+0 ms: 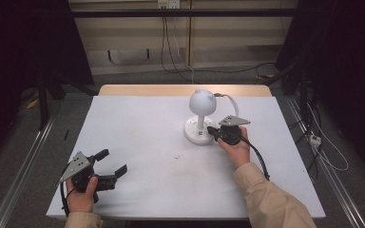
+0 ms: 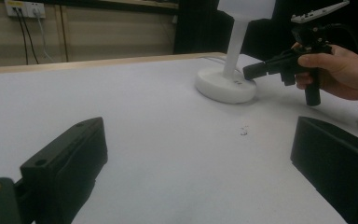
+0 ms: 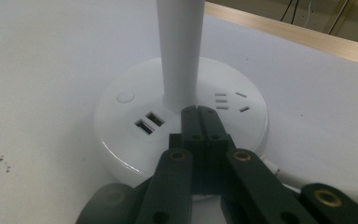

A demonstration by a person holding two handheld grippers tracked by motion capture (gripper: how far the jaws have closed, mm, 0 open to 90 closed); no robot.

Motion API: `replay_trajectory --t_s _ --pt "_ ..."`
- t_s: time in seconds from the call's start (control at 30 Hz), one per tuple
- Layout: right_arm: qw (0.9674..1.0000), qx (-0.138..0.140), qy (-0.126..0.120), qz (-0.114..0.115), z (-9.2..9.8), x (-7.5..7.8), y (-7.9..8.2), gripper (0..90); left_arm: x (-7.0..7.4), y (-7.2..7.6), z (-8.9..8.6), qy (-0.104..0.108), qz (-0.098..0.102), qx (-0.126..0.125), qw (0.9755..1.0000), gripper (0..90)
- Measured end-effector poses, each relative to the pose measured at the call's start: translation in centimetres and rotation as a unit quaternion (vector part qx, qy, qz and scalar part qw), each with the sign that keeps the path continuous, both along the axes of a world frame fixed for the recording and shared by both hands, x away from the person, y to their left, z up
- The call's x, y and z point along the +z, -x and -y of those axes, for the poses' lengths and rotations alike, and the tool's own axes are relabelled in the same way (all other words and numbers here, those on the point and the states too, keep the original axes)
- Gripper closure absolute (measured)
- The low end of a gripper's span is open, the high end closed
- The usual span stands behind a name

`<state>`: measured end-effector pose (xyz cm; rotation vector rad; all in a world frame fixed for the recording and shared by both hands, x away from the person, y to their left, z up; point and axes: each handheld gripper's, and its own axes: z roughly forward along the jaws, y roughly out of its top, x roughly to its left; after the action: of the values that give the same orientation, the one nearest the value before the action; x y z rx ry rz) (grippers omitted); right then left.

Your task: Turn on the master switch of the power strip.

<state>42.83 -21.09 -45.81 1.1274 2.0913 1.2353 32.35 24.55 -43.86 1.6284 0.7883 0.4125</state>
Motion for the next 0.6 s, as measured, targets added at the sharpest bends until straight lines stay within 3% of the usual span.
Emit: replay_trajectory --t_s 0.6 --pt "1.0 -0.001 0.004 0.003 -0.08 -0.04 0.06 90.0 0.01 0.0 0.08 -0.003 0.001 -0.002 1.0 3.3"
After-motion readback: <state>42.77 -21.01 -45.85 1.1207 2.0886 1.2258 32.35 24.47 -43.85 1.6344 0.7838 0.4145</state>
